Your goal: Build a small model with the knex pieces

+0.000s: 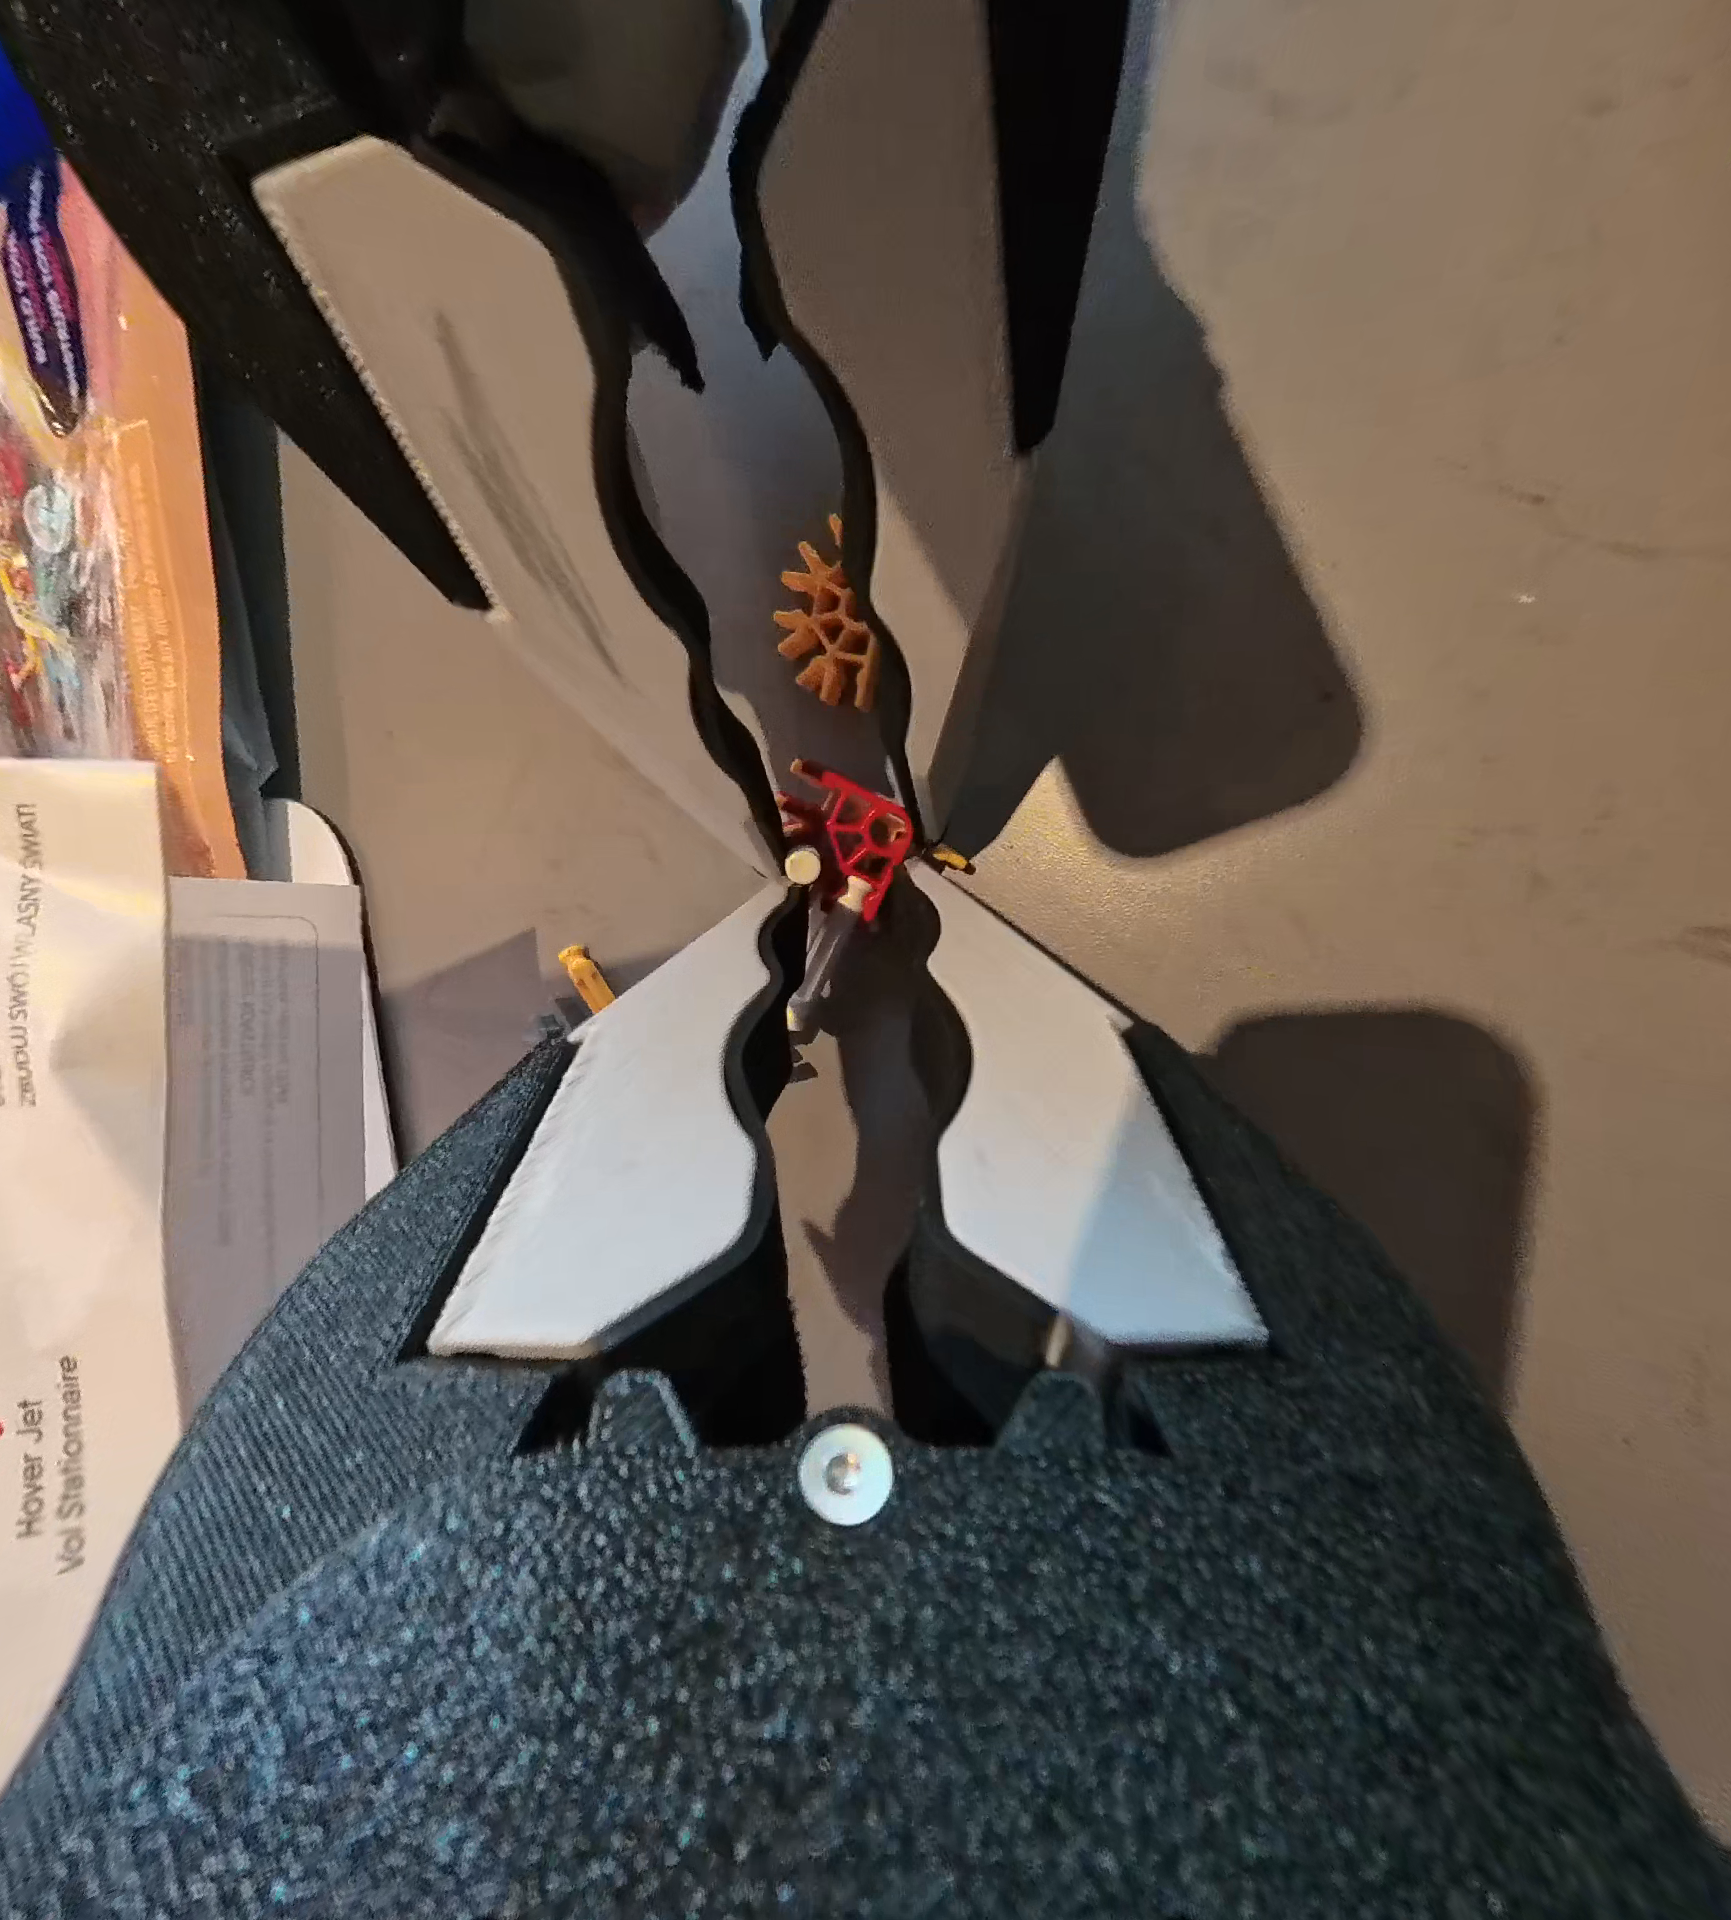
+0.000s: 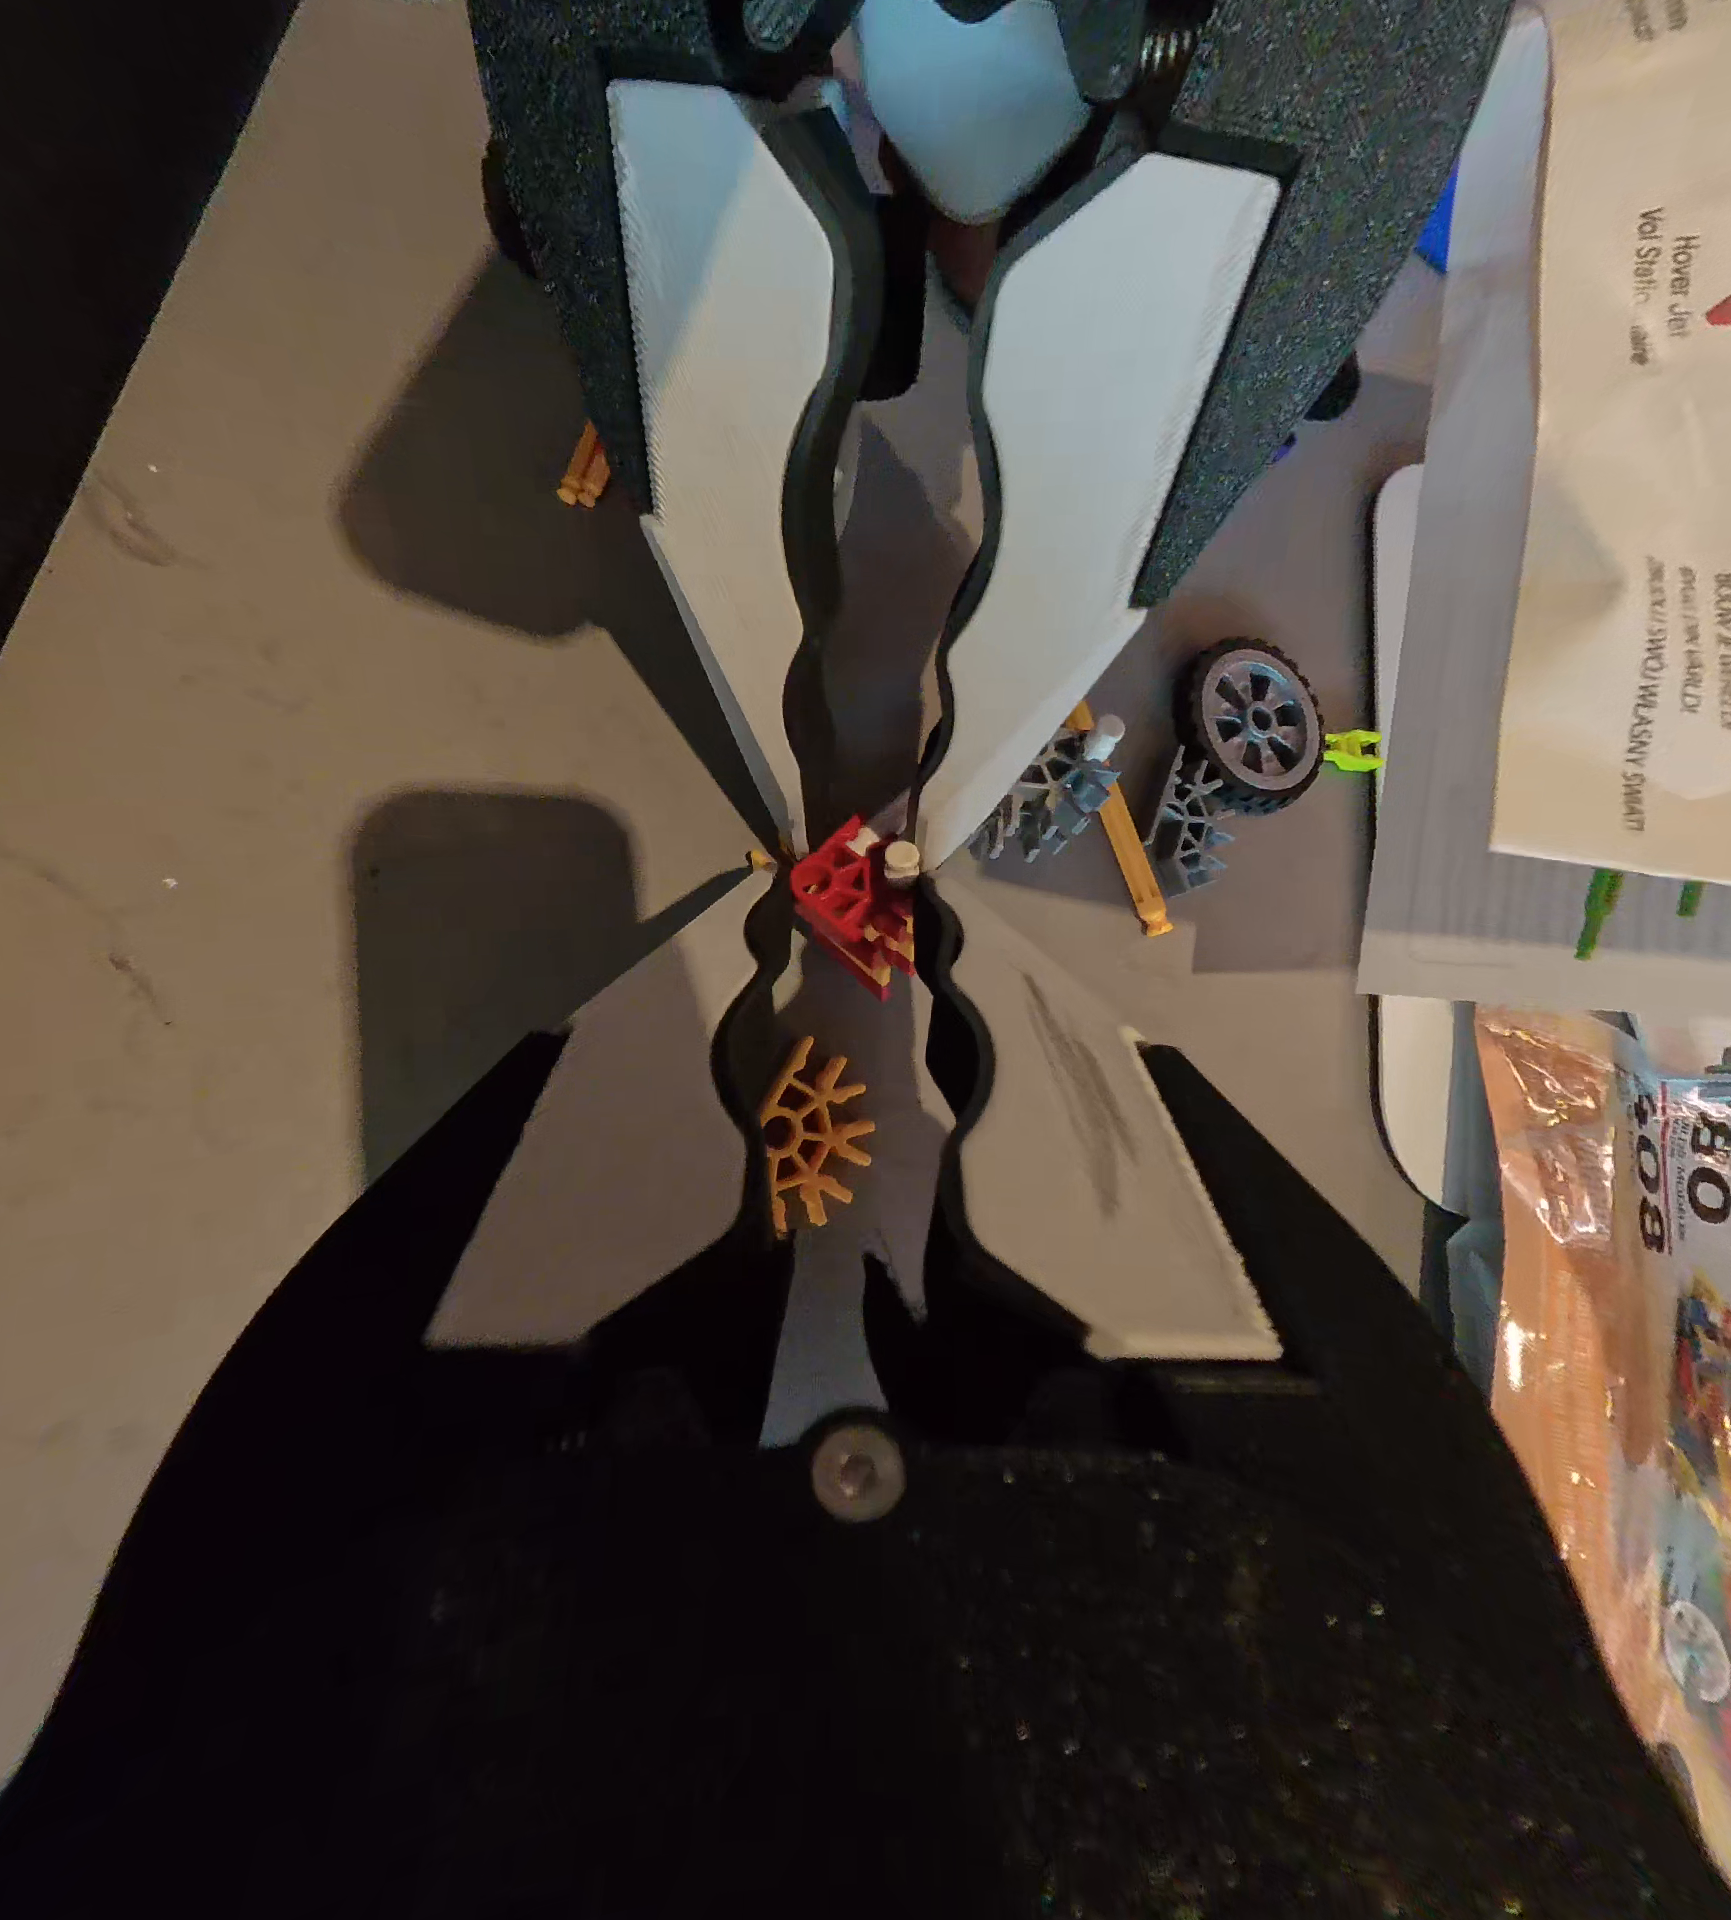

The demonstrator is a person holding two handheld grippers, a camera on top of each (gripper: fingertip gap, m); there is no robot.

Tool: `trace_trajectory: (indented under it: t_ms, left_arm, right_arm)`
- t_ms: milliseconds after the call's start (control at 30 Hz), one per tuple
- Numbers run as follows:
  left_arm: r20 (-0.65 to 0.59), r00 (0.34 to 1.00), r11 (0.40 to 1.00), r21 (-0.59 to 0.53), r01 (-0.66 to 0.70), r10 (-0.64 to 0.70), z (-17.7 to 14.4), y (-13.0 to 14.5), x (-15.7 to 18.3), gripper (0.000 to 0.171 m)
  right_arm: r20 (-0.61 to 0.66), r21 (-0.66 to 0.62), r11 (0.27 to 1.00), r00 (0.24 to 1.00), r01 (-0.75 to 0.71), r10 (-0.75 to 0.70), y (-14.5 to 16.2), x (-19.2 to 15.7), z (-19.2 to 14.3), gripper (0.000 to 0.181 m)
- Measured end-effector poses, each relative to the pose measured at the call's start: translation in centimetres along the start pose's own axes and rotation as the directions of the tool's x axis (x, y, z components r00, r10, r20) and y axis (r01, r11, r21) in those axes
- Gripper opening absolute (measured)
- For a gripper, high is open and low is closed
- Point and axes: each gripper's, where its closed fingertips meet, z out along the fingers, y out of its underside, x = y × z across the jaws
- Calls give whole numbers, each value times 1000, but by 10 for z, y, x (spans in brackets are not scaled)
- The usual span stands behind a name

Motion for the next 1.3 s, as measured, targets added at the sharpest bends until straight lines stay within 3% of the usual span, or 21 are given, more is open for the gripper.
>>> trace_trajectory:
  t_ms: [400,1300]
  left_arm:
    - [120,988,994,-44,-96,100,-1,-2,-2,12]
    - [54,952,942,-170,-288,301,0,1,-1,6]
  right_arm:
    - [-7,-23,1000,1000,21,-21,3,0,-2,21]
    - [20,-130,984,993,120,-119,-2,-1,2,19]
